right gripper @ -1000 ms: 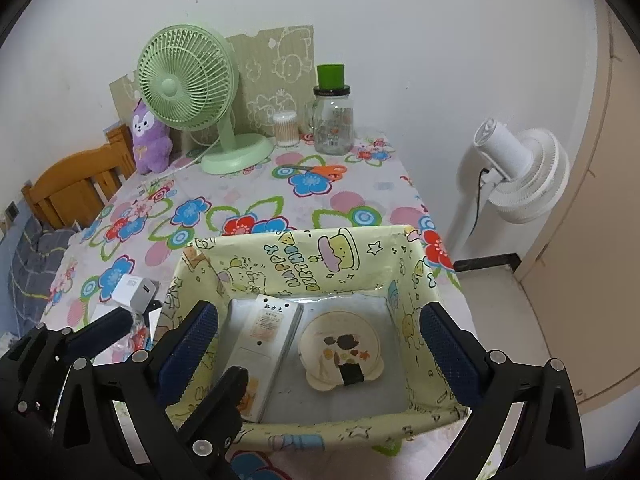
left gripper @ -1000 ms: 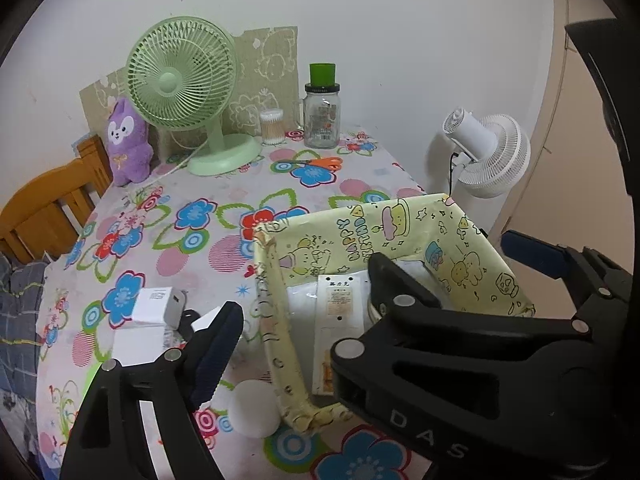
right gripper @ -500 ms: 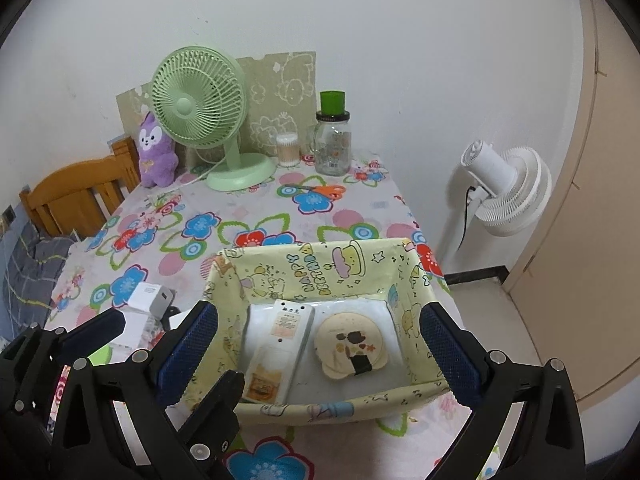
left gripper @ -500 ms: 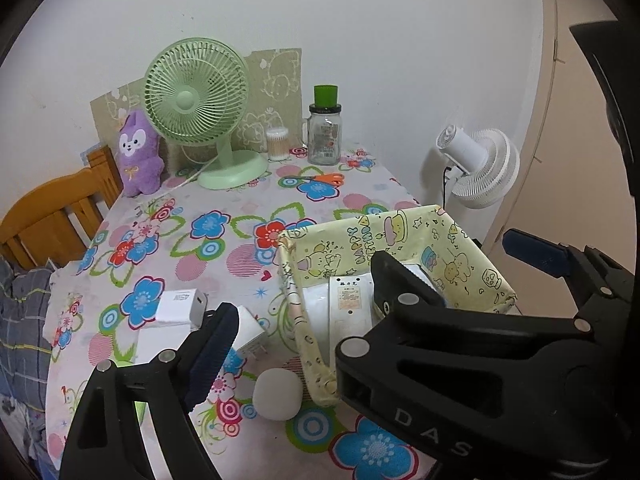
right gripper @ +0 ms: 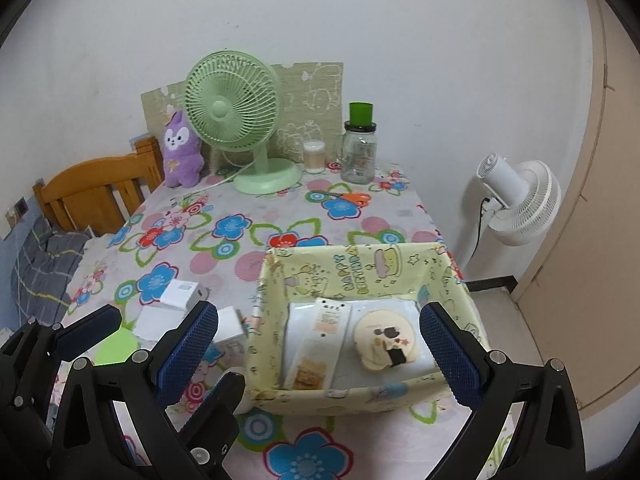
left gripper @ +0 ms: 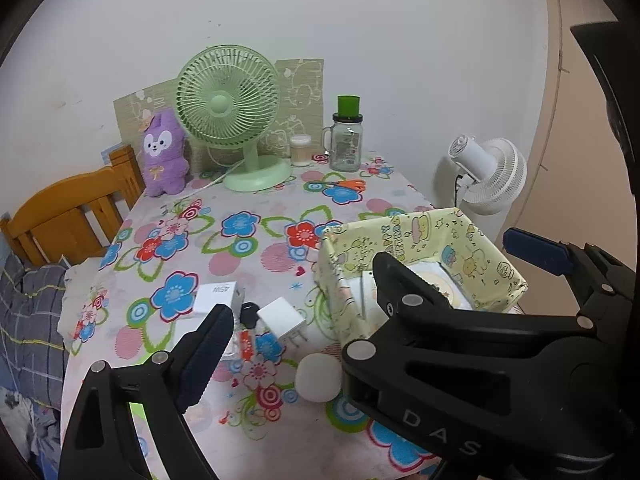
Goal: Organize rigid objects
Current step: 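Withdraw both open tools from the gift-paper box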
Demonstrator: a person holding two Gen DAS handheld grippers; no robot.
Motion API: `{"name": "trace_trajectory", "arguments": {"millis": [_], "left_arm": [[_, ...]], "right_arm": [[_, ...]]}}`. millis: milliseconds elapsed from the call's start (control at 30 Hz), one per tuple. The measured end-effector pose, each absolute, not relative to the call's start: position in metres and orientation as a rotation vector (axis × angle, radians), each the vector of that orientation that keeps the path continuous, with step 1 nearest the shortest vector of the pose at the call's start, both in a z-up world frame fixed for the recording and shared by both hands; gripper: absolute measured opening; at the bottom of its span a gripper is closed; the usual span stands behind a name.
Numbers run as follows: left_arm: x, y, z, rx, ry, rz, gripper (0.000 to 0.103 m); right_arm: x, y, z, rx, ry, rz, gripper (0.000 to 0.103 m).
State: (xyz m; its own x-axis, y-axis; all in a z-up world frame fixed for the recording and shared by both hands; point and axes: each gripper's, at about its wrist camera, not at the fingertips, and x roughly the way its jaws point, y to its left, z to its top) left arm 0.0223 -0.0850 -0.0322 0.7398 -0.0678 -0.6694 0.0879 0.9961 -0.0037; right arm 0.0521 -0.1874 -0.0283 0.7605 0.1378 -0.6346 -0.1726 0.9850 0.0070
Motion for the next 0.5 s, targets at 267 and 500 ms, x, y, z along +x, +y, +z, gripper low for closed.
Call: {"name": "trace_trajectory", "arguments": {"millis": [267, 500], "left_arm": [[0.013, -0.063, -0.034, 0.034, 0.731, -0.066, 0.094], [0.007, -0.043, -0.037, 0.031, 0.736, -0.052, 0.094]], "right_arm": [[0.043, -0.163, -0.029, -0.058, 0.690, 0.186, 0.102], [0.035, -0.145, -0.032, -0.064, 0.684, 0.206, 0.102]]}}
